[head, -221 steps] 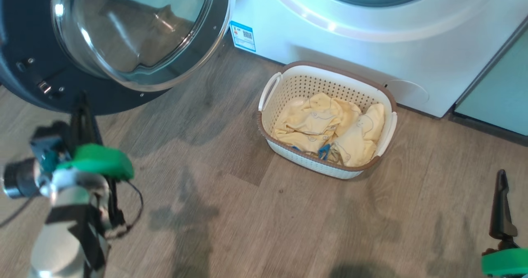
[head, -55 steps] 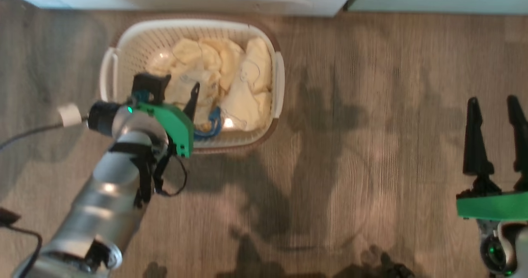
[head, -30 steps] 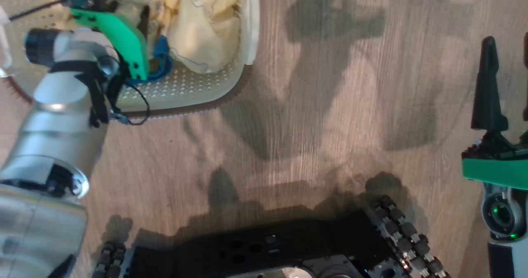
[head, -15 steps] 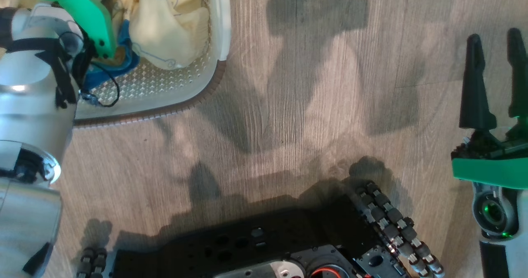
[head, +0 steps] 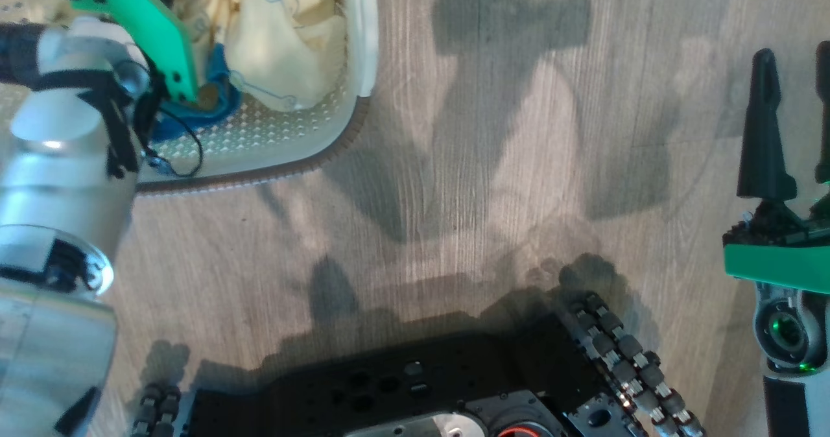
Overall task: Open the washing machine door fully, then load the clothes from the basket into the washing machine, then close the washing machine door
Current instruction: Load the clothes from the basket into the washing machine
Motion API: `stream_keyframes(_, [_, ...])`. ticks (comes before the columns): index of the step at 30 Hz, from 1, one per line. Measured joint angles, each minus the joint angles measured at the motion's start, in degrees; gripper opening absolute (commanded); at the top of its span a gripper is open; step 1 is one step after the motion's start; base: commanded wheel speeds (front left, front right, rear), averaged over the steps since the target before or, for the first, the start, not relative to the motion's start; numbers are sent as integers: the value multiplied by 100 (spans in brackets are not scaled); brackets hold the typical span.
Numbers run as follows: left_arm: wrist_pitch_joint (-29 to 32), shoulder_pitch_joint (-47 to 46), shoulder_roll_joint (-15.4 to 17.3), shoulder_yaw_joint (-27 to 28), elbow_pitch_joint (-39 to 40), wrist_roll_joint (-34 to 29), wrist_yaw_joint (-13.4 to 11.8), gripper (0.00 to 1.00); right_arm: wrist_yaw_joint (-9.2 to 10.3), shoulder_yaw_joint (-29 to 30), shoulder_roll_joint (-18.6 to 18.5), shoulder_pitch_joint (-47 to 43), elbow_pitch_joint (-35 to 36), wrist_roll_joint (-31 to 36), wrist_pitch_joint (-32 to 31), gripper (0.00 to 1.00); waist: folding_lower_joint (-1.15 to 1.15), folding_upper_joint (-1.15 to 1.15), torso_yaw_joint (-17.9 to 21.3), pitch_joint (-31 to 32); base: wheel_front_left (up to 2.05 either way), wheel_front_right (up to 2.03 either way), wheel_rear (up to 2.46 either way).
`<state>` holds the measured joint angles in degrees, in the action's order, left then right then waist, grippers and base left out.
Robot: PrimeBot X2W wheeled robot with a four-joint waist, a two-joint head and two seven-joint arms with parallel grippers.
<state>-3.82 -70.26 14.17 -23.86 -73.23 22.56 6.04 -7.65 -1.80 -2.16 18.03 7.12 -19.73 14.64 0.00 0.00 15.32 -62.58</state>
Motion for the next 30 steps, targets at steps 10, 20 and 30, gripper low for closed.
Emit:
stream_keyframes(10, [-534, 227, -249, -1, -42, 101, -24, 0, 0, 144, 0, -1, 4, 120, 0, 100, 0, 0, -305, 284, 0, 0, 0])
stream_keyframes(20, [-1004, 506, -387, 18, 49, 189, -189, 0, 0, 365, 0, -28, -1, 297, 0, 100, 0, 0, -573, 809, 0, 0, 0])
stream_keyframes(30, [-1058, 1118, -389, 179, 1434, 79, -527, 0, 0, 606, -1, -404, -43, 428, -1, 100, -1, 0, -815, 1476, 0, 0, 0])
